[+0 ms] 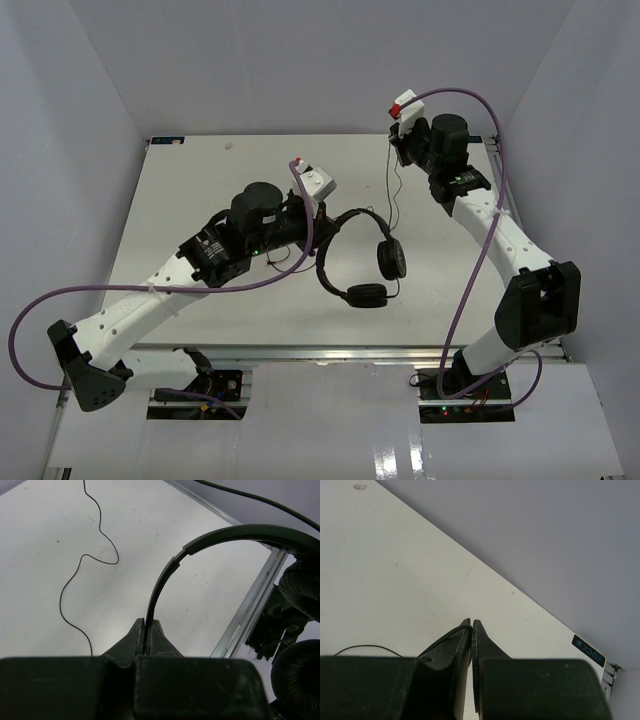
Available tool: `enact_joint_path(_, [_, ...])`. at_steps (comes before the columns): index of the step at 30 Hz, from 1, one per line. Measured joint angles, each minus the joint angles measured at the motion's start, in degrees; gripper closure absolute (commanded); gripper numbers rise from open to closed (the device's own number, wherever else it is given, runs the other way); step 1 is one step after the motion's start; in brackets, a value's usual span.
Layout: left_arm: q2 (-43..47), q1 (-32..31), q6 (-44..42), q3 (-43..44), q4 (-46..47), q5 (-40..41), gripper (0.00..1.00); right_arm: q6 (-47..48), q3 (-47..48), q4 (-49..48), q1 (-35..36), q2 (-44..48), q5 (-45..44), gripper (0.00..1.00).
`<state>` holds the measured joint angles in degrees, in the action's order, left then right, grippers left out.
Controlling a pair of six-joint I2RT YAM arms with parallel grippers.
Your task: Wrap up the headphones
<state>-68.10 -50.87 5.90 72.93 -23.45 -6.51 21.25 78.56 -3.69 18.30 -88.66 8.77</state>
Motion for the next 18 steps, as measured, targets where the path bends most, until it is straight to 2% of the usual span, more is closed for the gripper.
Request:
enact_joint_path(9, [0.31, 0.02, 0.99, 3.68, -2.45, 4.0, 1.0, -5.13, -3.44, -0.78, -3.18, -0.14, 4.61, 0.92])
enact_joint_path(18, [-1.13, 0.02, 4.57, 8.56, 2.02, 4.41, 1.0, -16.96, -8.97, -6.35, -3.49, -2.3, 23.83, 0.92])
